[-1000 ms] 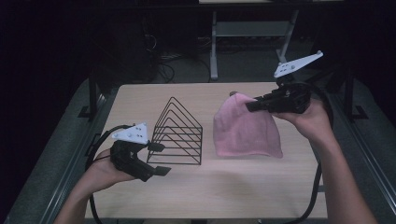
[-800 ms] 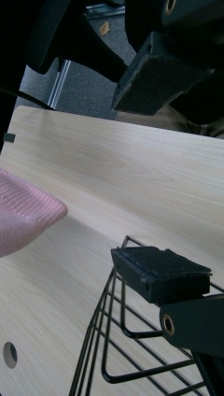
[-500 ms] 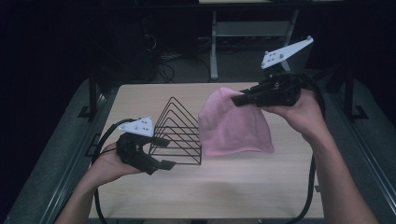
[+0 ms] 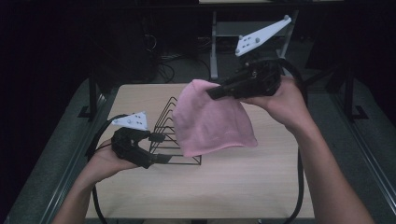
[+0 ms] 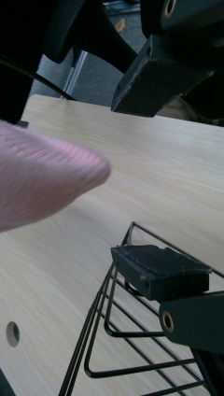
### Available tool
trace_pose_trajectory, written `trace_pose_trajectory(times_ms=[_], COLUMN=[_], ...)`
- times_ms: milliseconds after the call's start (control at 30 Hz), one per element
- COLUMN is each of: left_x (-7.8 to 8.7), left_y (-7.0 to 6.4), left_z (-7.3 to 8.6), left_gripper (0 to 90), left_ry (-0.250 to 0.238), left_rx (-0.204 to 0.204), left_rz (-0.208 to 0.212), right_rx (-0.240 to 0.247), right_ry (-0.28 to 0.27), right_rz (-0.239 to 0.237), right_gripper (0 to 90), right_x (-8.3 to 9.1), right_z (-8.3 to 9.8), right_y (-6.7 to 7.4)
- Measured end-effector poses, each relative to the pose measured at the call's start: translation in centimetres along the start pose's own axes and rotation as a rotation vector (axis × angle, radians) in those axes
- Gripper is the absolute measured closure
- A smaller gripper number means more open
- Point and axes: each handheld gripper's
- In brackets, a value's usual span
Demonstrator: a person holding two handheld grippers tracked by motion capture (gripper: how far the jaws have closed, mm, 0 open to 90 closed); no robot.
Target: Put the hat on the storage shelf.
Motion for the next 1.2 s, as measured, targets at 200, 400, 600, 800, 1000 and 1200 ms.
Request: trace_pose_trajectory(times_ms=[200,400,600,800,1000,1200], left_x=[0.6,1.0,1.8,3.3,4.4,5.2], left_y=[0.1,0.6,1.1,1.7,2.6,3.9], left_z=[0.1,0.6,0.9,1.0,0.5,0.3], left_gripper=[30.2,51.5,78.6,83.4,83.5,83.5], left_ry=[-0.020,-0.015,-0.033,-0.056,-0.051,-0.059], left_rx=[0.011,0.043,0.046,0.050,0.044,0.069], left_rz=[0.012,0.026,0.009,-0.033,-0.094,-0.149], right_rx=[0.045,0.060,0.061,0.048,0.050,0.036], right_ry=[-0.012,-0.020,-0.031,-0.046,-0.062,-0.075], right_rz=[-0.026,-0.070,-0.088,-0.071,-0.025,-0.009], right_gripper=[80.5,80.5,80.4,80.4,80.4,80.6], right_x=[-1.3,-3.2,-4.4,-4.7,-5.4,-5.9], right_z=[-1.6,-2.8,-3.1,-3.2,-3.5,-3.7], right_y=[0.7,0.8,0.5,0.0,-0.5,-1.2])
Point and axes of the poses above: each handheld gripper's, and its own axes: x roughly backward along the jaws, z roughly out of its underside, y roughly to its left, and after that the axes turned 7 degrees about -y, right-handed
